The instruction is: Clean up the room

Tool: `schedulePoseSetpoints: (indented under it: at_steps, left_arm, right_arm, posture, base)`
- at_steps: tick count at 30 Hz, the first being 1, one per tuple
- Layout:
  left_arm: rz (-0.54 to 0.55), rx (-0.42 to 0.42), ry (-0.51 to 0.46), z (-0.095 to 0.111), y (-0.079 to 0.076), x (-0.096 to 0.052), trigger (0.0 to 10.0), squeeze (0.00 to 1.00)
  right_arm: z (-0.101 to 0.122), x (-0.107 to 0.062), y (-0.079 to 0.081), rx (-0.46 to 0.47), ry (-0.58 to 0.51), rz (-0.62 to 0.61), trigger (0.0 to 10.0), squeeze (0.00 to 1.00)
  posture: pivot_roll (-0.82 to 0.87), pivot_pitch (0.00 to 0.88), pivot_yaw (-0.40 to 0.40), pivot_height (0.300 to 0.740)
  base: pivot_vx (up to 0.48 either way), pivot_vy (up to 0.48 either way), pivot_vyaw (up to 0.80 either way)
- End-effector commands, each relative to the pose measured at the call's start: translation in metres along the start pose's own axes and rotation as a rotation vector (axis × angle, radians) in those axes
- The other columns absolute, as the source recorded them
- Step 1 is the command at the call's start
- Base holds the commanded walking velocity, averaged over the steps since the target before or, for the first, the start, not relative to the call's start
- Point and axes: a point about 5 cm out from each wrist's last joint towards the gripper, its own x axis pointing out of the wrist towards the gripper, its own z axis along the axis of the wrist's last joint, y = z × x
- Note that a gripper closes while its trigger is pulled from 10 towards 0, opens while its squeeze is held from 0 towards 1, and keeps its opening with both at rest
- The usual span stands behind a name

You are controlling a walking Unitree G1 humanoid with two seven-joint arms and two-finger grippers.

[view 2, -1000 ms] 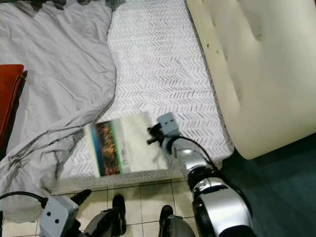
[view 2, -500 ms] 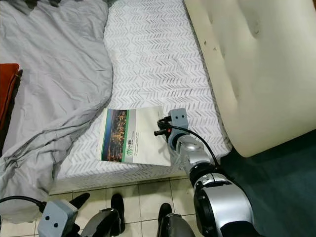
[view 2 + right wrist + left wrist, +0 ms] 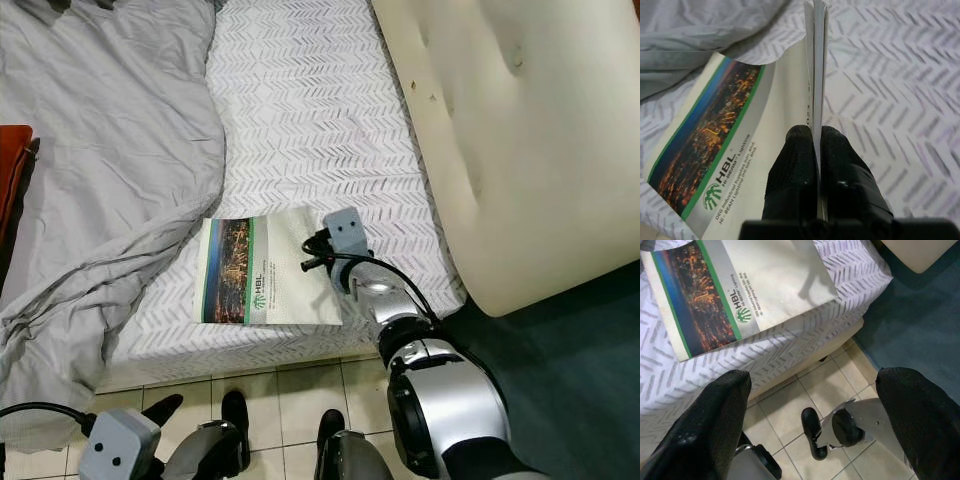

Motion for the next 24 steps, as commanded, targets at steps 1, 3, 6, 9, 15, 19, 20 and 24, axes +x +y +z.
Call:
schedulePoseSetpoints:
  at_steps: [1, 3, 6, 9, 15, 19, 20, 24]
  left_arm:
    - [-0.017, -0.012, 0.012, -0.001, -0.007, -0.005, 10.0, 0.0]
    - [-0.04, -0.014, 0.007, 0.0, -0.01, -0.005, 10.0, 0.0]
    - [-0.103, -0.009, -0.005, 0.002, -0.02, -0.005, 10.0, 0.0]
    - [-0.118, -0.005, -0.016, 0.002, -0.026, 0.0, 10.0, 0.0]
    - [-0.096, -0.004, -0.03, 0.002, -0.024, 0.006, 10.0, 0.0]
    - [-0.093, -0.002, -0.032, 0.0, -0.026, 0.008, 10.0, 0.0]
    - [-0.088, 0.003, -0.033, -0.002, -0.025, 0.011, 10.0, 0.0]
    - [-0.04, 0.026, -0.028, -0.01, -0.016, 0.021, 10.0, 0.0]
  right_arm:
    - [0.001, 0.003, 0.008, -0.058, 0.012, 0.033, 0.0, 0.0]
    - [0.001, 0.003, 0.009, -0.057, 0.017, 0.036, 7.1, 0.0]
    - [0.001, 0.004, 0.008, -0.045, 0.017, 0.022, 10.0, 1.0]
    - [0.001, 0.004, 0.011, -0.075, 0.016, 0.037, 10.0, 1.0]
    - [0.017, 0.004, 0.003, -0.242, -0.036, 0.002, 10.0, 1.0]
    - [0.031, 0.005, 0.002, -0.379, -0.084, 0.005, 10.0, 1.0]
    - [0.036, 0.005, 0.0, -0.37, -0.11, -0.007, 10.0, 1.0]
    - [0.042, 0.001, -0.009, -0.271, -0.176, -0.07, 10.0, 1.0]
  posture:
    - [0.2, 0.546, -0.063, 0.74]
    - [0.2, 0.546, -0.065, 0.74]
    - [0.2, 0.545, -0.067, 0.74]
    - [0.2, 0.54, -0.071, 0.74]
    - [0.18, 0.532, -0.079, 0.74]
    - [0.17, 0.527, -0.082, 0.74]
    - [0.16, 0.519, -0.09, 0.74]
    - [0.14, 0.478, -0.109, 0.74]
  base:
    - [0.0, 0.0, 0.0]
    - [0.0, 0.0, 0.0]
    - [0.0, 0.0, 0.0]
    - [0.0, 0.0, 0.0]
    - [0.0, 0.0, 0.0]
    - [0.0, 0.0, 0.0]
    - [0.0, 0.0, 0.0]
    - [0.0, 0.0, 0.0]
